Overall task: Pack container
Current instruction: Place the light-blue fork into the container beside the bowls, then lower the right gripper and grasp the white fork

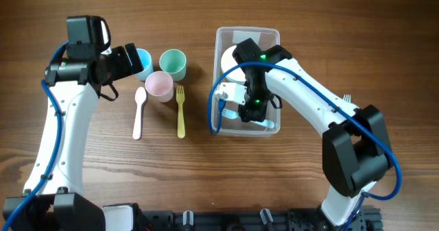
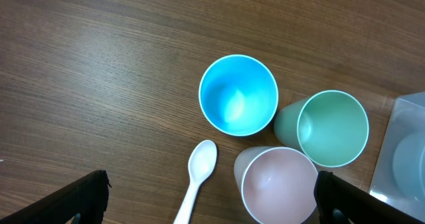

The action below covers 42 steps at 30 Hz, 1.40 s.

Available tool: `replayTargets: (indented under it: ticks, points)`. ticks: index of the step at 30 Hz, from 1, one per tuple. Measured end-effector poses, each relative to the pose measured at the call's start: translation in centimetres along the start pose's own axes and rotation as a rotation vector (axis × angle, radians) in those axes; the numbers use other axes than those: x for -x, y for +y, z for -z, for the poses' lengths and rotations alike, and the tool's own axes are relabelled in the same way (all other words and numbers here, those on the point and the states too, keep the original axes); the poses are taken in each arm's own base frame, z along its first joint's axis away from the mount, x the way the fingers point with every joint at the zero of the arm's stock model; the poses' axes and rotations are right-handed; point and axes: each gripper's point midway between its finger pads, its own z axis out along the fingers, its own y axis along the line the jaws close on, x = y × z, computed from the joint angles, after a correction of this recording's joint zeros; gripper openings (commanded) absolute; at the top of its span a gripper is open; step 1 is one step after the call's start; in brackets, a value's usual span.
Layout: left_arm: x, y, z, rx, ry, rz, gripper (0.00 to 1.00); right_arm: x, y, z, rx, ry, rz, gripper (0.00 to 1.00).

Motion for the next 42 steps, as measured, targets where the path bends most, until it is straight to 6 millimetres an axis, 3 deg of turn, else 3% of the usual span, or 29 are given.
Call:
replayTargets:
  ticks: [2,5,7,9,10,11,14,15,16,17,19,22,23,24,28,33,36,38,42]
  points:
    - [0.0,0.0,0.0,0.000,0.000,0.000,1.00,-0.1,0.1,0.0,0.003,0.006,0.005,0.04]
    - [0.0,0.0,0.0,0.000,0.000,0.000,1.00,-0.4,-0.2,0.0,-0.015,0.022,0.000,0.30]
    - [0.0,0.0,0.0,0.000,0.000,0.000,1.00,-0.3,-0.9,0.5,-0.047,0.032,-0.047,0.30]
    - [0.0,0.0,0.0,0.000,0.000,0.000,1.00,1.0,-2.1,2.5,-0.104,-0.006,-0.106,0.35]
    - [0.0,0.0,0.0,0.000,0.000,0.000,1.00,1.6,-2.5,3.2,-0.122,-0.024,-0.122,0.34]
    - [0.0,0.0,0.0,0.000,0.000,0.000,1.00,2.6,-3.0,5.1,-0.154,-0.061,-0.153,0.26]
    - [0.0,0.0,0.0,0.000,0.000,0.000,1.00,3.5,-3.3,8.1,-0.200,-0.121,-0.256,0.35]
    - [0.0,0.0,0.0,0.000,0.000,0.000,1.00,3.3,-4.0,11.0,-0.246,-0.196,-0.385,0.40]
    - [0.0,0.0,0.0,0.000,0.000,0.000,1.00,2.7,-4.5,12.4,-0.262,-0.237,-0.479,0.41]
    - [0.0,0.0,0.0,0.000,0.000,0.000,1.00,0.7,-5.6,14.5,-0.283,-0.294,-0.636,0.45]
    - [0.0,0.0,0.0,0.000,0.000,0.000,1.00,-5.0,-8.3,17.7,-0.324,-0.374,-0.938,0.47]
    - [0.0,0.0,0.0,0.000,0.000,0.000,1.00,-12.7,-10.6,19.0,-0.339,-0.404,-1.265,0.57]
    - [0.0,0.0,0.0,0.000,0.000,0.000,1.00,-16.0,-10.9,18.7,-0.336,-0.392,-1.374,0.57]
    - [0.0,0.0,0.0,0.000,0.000,0.000,1.00,-17.6,-10.9,18.2,-0.330,-0.383,-1.423,0.58]
    - [0.0,0.0,0.0,0.000,-0.001,0.000,1.00,-23.1,-9.1,12.4,-0.225,-0.281,-1.603,0.61]
    - [0.0,0.0,0.0,0.000,-0.001,0.000,1.00,-26.0,-7.9,5.0,-0.251,-0.158,-1.645,0.62]
    - [0.0,0.0,0.0,0.000,-0.001,0.000,1.00,-27.3,-7.6,3.3,-0.295,-0.111,-1.668,0.57]
    - [0.0,0.0,0.0,0.000,0.000,0.000,1.00,-27.7,-7.5,2.9,-0.313,-0.094,-1.683,0.50]
    - [0.0,0.0,0.0,0.000,0.000,0.000,1.00,-28.3,-7.6,2.7,-0.334,-0.073,-1.716,0.48]
